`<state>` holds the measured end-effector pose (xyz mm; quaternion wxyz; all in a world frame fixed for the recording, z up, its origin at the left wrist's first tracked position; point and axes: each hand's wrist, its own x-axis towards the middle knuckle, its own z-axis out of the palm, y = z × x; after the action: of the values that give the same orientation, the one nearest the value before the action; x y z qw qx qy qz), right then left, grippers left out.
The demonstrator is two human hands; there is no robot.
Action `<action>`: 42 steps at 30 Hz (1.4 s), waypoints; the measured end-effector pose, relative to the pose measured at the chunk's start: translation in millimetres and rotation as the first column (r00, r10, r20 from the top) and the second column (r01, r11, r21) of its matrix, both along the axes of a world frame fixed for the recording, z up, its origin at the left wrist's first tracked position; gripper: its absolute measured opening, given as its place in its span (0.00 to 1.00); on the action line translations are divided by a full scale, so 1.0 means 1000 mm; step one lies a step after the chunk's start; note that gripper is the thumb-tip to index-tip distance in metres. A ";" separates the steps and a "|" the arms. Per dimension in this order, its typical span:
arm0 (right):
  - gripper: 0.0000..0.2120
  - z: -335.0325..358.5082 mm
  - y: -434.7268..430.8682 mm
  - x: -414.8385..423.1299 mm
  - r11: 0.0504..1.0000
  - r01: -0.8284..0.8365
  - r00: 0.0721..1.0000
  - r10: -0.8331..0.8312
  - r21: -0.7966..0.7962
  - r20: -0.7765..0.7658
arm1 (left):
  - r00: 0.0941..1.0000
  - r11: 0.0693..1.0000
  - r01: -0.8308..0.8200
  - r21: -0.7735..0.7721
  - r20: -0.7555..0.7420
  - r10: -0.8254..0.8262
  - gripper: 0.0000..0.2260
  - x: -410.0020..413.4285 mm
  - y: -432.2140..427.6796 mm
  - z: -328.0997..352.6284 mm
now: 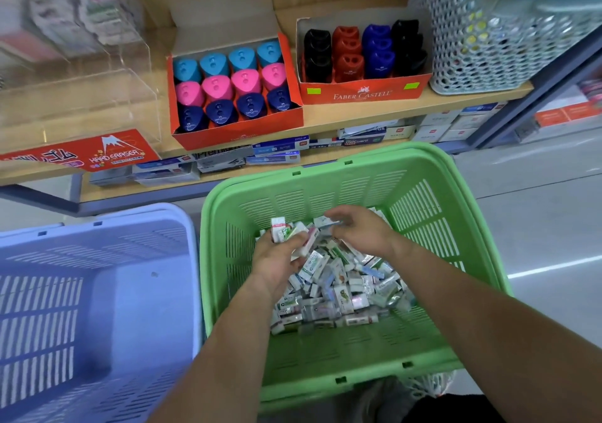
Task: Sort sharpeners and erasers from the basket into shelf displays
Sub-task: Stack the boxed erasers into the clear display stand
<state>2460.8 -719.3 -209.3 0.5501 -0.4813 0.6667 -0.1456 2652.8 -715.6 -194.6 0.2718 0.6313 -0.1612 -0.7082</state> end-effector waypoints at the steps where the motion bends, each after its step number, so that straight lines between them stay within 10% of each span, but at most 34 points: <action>1: 0.16 0.010 0.000 0.005 0.999 0.041 0.997 -0.041 0.005 0.066 | 1.000 1.000 -0.002 -0.029 -0.027 0.001 0.49 0.002 0.000 0.004; 9: 0.11 0.051 0.008 0.043 0.989 0.141 0.929 -0.147 0.042 0.341 | 0.979 0.975 0.202 -0.096 0.016 -0.201 0.12 0.023 0.004 0.033; 18: 0.06 0.034 0.008 0.026 0.983 0.148 0.907 -0.179 0.110 0.381 | 0.946 0.943 0.321 -0.083 0.082 -0.315 0.25 0.009 -0.002 0.012; 26: 0.22 -0.031 0.001 -0.019 0.992 -0.106 0.967 0.117 0.062 -0.227 | 0.831 0.943 0.331 0.022 0.466 -0.303 0.19 -0.007 -0.013 -0.036; 30: 0.30 -0.049 0.008 -0.007 0.981 -0.169 0.913 0.193 0.098 -0.358 | 0.826 0.942 0.334 0.042 0.468 -0.314 0.37 -0.013 -0.013 -0.038; 42: 0.18 -0.043 0.011 -0.007 0.977 -0.034 0.962 0.089 0.211 -0.256 | 0.526 0.731 0.662 0.169 0.590 -0.613 0.38 -0.015 0.003 -0.025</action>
<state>2453.9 -708.1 -252.8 0.5073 -0.4579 0.7301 0.0067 2637.9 -712.9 -219.9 -0.0494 0.7100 -0.4857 -0.5075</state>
